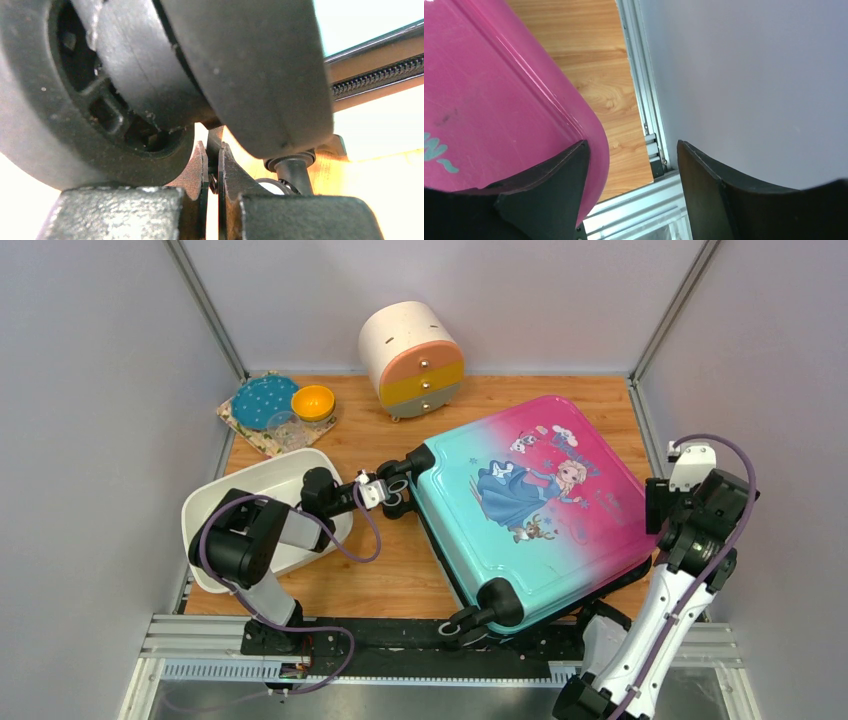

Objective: Open, take out, and arrange the luggage

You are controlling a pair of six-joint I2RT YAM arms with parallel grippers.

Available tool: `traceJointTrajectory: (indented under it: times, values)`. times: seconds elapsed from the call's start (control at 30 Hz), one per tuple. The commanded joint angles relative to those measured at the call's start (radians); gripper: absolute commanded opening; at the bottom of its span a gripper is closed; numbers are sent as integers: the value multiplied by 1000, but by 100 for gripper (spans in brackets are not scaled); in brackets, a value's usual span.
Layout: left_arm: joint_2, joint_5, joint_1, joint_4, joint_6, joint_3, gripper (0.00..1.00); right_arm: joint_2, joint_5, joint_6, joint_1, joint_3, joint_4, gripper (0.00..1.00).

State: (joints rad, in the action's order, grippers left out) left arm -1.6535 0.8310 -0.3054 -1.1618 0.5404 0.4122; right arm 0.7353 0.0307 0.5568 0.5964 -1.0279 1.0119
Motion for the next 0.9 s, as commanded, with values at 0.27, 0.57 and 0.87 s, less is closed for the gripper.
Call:
traceJointTrajectory:
  times: [0.27, 0.57, 0.87]
  values:
    - [47, 5, -4, -98, 16, 4, 0, 262, 140, -115, 20, -311, 387, 68]
    - [47, 2, -9, -99, 10, 14, 0, 136, -227, 46, 167, -65, 356, 71]
    - [58, 2, -9, -99, 19, 4, 0, 81, -5, 2, 183, -115, 366, 74]
